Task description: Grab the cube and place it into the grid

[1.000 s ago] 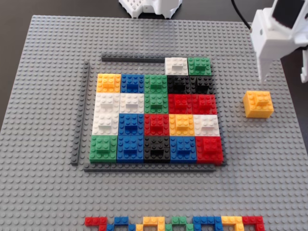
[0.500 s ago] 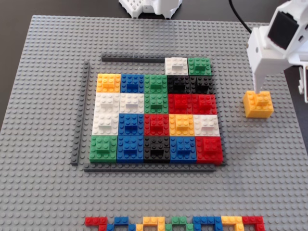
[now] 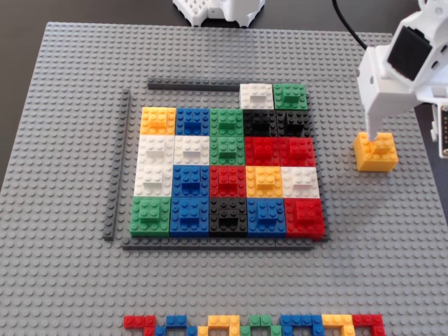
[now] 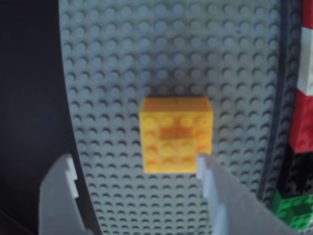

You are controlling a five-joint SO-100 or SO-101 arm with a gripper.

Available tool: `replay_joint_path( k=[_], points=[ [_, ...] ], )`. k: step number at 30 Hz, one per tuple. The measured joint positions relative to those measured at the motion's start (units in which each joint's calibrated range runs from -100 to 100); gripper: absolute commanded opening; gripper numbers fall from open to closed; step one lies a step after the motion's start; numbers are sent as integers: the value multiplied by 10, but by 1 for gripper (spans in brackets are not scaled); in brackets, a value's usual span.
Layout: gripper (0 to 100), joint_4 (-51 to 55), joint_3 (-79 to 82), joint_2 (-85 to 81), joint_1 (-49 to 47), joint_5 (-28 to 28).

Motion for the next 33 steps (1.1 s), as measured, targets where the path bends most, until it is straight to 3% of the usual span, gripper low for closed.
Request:
replay_joint_path(
  k=[13, 20, 33],
  points=[
    [30, -10, 19, 6, 0, 0],
    [13, -11, 20, 6, 0, 0],
    [5, -12, 20, 6, 0, 0]
  ],
)
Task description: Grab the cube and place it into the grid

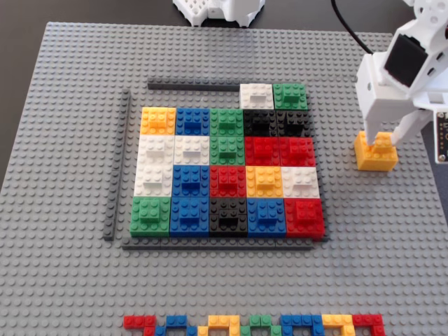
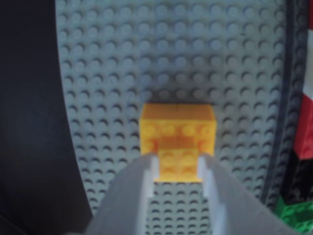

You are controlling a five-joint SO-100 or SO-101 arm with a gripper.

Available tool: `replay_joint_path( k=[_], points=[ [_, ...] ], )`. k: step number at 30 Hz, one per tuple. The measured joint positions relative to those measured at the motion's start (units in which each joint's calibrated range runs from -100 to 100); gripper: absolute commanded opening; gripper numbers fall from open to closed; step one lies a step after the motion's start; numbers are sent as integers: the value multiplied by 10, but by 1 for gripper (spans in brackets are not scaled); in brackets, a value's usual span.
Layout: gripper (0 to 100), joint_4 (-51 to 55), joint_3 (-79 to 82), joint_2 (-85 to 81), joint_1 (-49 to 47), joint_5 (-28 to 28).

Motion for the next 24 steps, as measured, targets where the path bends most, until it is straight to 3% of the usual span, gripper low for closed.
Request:
replay_joint_path(
  k=[16, 24],
  points=[
    [1, 62, -102, -4, 0, 14],
    [0, 90, -100, -127, 16, 47]
  ],
)
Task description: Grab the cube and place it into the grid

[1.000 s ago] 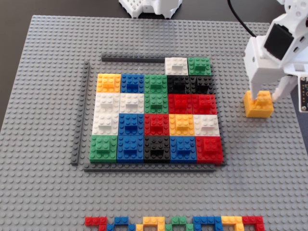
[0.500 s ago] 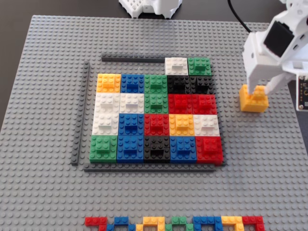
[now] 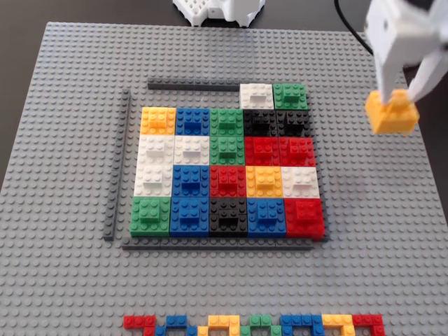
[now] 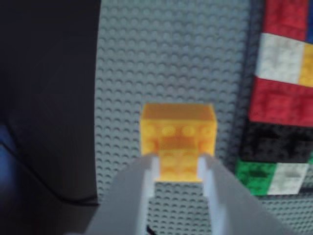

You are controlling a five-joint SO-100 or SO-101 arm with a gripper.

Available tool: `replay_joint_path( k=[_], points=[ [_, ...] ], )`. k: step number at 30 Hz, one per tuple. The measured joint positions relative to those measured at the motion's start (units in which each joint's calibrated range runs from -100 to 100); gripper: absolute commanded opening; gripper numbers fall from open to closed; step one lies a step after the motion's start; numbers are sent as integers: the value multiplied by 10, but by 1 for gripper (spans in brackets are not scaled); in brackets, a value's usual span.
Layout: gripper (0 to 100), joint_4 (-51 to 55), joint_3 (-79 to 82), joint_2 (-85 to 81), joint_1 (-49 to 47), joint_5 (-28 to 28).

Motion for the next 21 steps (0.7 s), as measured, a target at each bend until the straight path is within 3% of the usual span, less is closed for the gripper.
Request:
replay_joint_path(
  k=[21],
  points=[
    [1, -14, 461, -446, 210, 118]
  ],
)
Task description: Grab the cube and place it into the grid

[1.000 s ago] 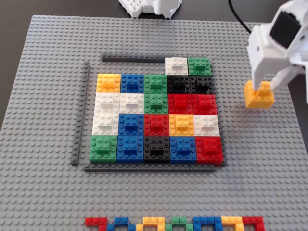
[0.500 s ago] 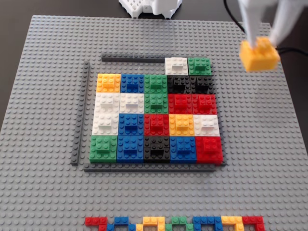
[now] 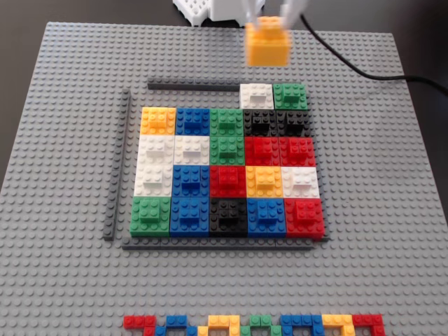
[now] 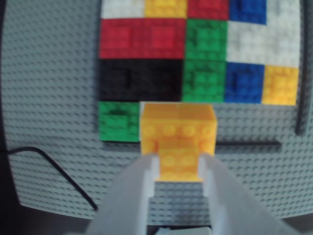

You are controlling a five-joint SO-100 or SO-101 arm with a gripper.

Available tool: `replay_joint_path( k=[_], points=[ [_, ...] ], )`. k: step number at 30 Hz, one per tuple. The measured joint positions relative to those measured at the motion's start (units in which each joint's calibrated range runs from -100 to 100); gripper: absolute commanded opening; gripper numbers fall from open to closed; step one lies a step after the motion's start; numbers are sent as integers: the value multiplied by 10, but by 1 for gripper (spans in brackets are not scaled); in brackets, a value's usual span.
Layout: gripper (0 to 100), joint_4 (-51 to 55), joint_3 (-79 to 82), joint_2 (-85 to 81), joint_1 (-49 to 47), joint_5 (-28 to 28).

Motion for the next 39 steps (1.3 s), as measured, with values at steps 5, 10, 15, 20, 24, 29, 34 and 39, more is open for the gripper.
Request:
replay_joint_path(
  k=[5, 10, 15, 20, 24, 29, 34, 39],
  points=[
    [1, -22, 123, -49, 57, 35],
    [1, -48, 210, -53, 97, 57],
    [1, -67, 244, -39, 111, 61],
    [1, -82, 261, -22, 108, 61],
    [1, -91, 266, -6, 104, 54],
    [1, -101, 269, 9, 80, 46],
    [1, -110, 275, 24, 75, 39],
    [1, -120, 275, 35, 69, 39]
  ],
)
